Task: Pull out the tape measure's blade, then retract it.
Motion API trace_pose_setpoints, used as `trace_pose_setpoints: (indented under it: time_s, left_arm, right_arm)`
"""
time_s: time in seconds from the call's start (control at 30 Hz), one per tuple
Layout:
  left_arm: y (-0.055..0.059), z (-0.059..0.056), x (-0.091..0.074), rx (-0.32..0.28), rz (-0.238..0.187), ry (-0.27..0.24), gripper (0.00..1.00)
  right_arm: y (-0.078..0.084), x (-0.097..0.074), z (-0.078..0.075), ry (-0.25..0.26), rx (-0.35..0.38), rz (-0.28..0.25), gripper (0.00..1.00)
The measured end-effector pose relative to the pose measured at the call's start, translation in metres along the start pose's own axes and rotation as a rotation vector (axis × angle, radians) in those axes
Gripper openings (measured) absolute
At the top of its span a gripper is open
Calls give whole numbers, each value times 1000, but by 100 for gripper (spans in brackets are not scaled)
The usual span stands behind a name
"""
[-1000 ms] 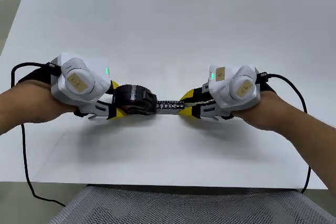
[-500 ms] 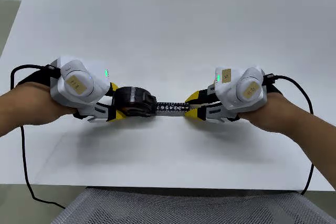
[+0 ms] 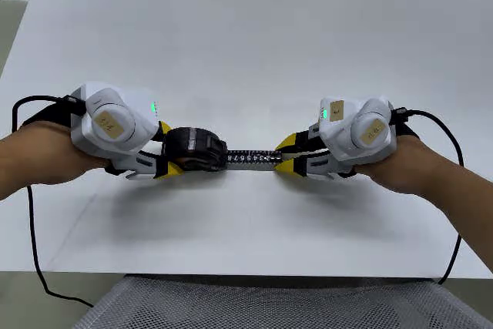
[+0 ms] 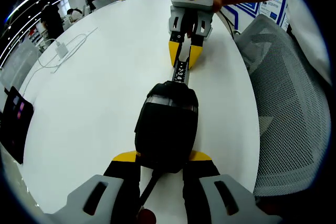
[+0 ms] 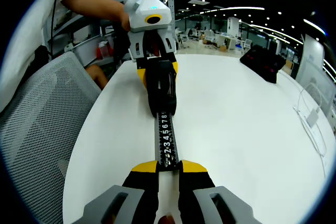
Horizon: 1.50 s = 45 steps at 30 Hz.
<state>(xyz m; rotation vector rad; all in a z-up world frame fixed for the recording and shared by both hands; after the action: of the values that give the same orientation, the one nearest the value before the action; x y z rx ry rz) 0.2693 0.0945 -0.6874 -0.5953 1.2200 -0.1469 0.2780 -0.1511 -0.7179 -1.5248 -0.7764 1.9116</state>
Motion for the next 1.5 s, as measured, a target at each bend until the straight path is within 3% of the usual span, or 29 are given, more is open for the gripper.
trace_pose_setpoints:
  time_s: [1.5]
  left_arm:
    - [-1,0,-1,8,7,-2,25]
  right_arm:
    - [21,-30,6,10,0,42,10]
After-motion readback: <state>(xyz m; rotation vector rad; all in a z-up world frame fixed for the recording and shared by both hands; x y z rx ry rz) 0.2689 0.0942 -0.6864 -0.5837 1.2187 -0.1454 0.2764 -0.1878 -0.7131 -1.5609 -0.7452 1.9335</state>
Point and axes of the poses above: the centre of the closed fingertips' face, and the gripper's own axes: x roughly forward along the fingers, z roughly to its left, y roughly out of its underside, the point moved 9 cm from there along -x, roughly backward along the fingers, and after that the axes turned 12 degrees about -y, right-handed, at the moved point
